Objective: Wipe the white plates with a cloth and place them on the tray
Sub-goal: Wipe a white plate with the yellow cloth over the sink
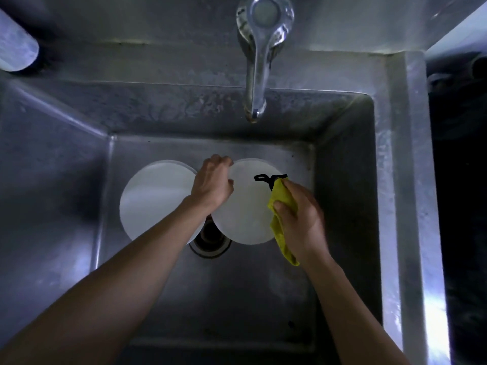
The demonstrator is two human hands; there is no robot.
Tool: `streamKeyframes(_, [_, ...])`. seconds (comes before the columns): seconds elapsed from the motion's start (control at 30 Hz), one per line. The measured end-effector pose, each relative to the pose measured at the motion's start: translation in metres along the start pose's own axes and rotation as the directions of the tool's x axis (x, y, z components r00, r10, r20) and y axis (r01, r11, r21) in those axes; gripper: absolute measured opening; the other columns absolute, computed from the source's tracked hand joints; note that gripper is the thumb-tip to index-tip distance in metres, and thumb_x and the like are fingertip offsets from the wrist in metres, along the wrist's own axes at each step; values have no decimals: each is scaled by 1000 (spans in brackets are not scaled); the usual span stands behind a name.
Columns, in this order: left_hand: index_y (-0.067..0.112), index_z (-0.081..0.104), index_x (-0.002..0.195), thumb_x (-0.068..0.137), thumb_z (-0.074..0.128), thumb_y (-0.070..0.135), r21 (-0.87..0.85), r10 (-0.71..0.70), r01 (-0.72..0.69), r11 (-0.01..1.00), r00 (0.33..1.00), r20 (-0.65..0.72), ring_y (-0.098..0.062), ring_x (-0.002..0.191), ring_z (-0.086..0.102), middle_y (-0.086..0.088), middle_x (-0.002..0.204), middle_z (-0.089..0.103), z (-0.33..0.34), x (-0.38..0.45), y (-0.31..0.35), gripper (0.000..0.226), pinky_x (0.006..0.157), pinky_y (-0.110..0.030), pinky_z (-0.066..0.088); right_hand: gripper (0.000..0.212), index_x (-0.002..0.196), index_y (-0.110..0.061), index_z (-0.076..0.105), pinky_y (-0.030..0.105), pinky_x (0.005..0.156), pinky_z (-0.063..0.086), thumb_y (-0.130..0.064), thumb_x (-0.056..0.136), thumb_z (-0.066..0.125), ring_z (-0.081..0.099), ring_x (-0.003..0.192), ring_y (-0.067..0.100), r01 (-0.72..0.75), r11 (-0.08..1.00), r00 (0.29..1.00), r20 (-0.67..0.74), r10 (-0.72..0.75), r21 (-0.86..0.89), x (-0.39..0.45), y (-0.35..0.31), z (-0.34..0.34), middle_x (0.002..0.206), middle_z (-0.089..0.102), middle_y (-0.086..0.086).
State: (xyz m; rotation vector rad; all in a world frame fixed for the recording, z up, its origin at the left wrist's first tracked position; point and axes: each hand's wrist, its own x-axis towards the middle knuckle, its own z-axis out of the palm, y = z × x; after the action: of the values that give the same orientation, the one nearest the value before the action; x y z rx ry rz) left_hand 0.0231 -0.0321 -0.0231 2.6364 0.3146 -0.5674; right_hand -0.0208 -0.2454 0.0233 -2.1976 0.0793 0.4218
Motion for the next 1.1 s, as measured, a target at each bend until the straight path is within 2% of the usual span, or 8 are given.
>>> streamKeyframes(0.07, [11,58,132,90,74,22,0,-22,22,1000,1000,8,-35,122,50,-14,127,56,2,1,3,46,96,-50,50,47,143,-21,52,6,93,32,-16,97,62,47,120,8,-12,1000,1000,1,12,0,0,3,1,134,50,-10])
streamKeyframes(0.17, [11,57,128,86,79,28,9,-51,51,999,999,7,-35,123,48,-14,127,55,5,2,7,50,95,-51,49,48,143,-22,52,-4,85,30,-16,97,63,45,118,3,-25,999,1000,-13,26,22,-2,7,3,129,45,-16])
streamKeyframes(0.33, [10,56,122,82,83,31,-9,-99,100,995,995,25,-37,120,49,-15,125,54,8,6,5,53,92,-51,49,48,144,-23,51,-4,87,32,-17,98,62,45,118,0,-25,999,999,-30,26,31,-8,14,5,129,44,-20])
streamKeyframes(0.47, [11,58,119,79,86,32,-38,-118,120,992,992,49,-37,116,54,-15,124,55,6,6,3,53,90,-48,49,48,144,-25,50,21,100,41,-18,98,62,45,121,4,-27,999,999,-23,28,27,-11,17,5,130,44,-19])
streamKeyframes(0.67, [10,59,112,75,89,31,-79,-122,124,989,992,27,-36,108,58,-13,119,57,-1,2,6,51,88,-49,53,46,144,-22,50,5,91,41,-16,99,60,48,120,3,-47,996,999,-15,48,78,-19,13,-3,135,49,-10])
streamKeyframes(0.77, [14,55,106,77,88,28,-161,-153,157,974,987,39,-31,97,59,-8,110,61,-4,0,6,46,76,-43,51,46,145,-21,50,-4,80,38,-14,100,59,49,109,-8,-48,993,999,-15,50,104,-25,10,-10,135,48,-9])
streamKeyframes(0.9, [21,48,102,80,86,28,-239,-171,175,955,985,38,-26,91,55,-2,102,57,-8,-3,11,44,70,-36,41,46,144,-18,50,-9,72,34,-8,100,57,39,106,-33,-54,984,998,-22,59,167,-33,8,-17,132,45,-12])
streamKeyframes(1.1, [20,47,103,83,84,28,-264,-145,143,954,989,13,-24,90,55,-1,100,56,-13,-18,17,43,70,-35,42,47,143,-19,51,-9,70,36,-7,99,58,40,105,-33,-44,984,998,-31,50,173,-48,6,-25,126,45,-16])
